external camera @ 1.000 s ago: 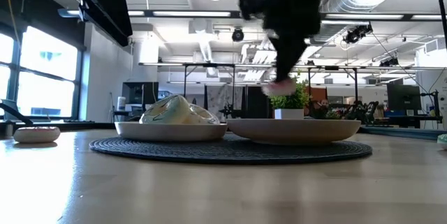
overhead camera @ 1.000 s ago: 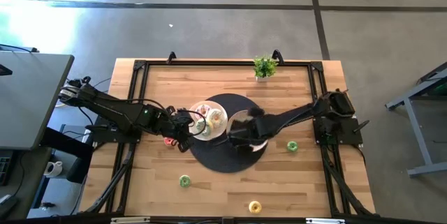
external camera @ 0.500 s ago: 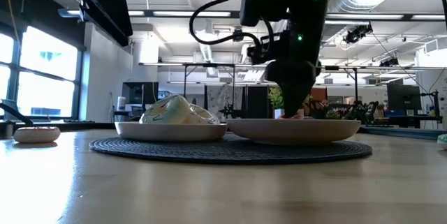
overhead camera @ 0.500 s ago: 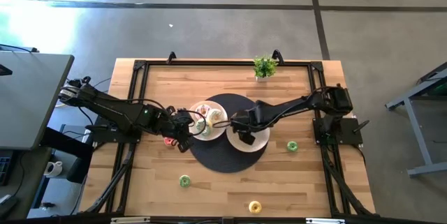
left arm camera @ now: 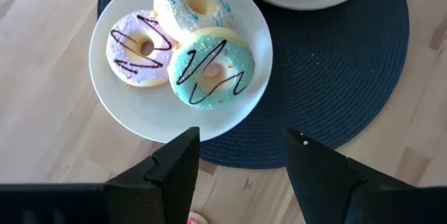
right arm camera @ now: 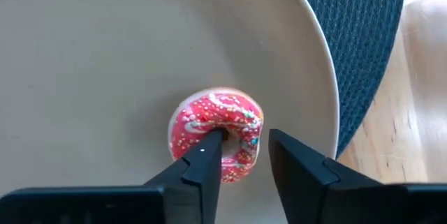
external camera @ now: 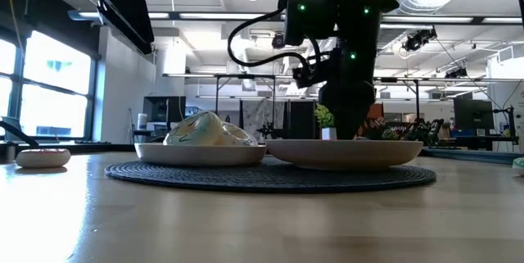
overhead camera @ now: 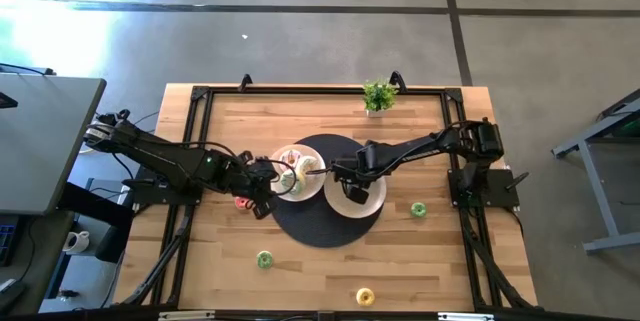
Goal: Pick & Place donuts
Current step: Put the right small pink donut on the light brown plate, then put the small pink donut on the light brown plate
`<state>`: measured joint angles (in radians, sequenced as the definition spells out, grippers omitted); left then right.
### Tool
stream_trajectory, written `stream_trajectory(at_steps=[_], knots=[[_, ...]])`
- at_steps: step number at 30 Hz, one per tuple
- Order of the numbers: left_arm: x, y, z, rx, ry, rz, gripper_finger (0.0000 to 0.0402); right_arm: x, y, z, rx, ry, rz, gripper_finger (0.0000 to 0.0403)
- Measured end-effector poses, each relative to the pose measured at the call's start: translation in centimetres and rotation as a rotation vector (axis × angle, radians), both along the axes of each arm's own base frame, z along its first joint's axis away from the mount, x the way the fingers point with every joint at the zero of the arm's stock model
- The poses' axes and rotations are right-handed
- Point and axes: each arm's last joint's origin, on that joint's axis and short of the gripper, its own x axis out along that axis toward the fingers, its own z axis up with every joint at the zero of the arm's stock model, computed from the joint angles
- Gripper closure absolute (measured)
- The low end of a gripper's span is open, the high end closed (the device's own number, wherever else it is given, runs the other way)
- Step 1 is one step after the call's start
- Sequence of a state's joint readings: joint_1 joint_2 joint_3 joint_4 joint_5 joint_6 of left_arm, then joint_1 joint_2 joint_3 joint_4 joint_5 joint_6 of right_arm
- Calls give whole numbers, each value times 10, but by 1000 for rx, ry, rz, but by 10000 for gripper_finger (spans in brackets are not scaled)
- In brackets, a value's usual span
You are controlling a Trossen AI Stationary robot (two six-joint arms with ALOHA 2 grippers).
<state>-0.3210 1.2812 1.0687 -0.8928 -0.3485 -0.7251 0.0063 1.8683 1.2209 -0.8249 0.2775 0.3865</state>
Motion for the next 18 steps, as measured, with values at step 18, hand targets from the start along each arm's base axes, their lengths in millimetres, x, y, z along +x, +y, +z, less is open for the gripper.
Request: stream_trajectory(at_steps=[18], knots=[[-4, -1, -3, -30, 84, -96, 200, 2, 3, 70, 19, -188, -45, 237]])
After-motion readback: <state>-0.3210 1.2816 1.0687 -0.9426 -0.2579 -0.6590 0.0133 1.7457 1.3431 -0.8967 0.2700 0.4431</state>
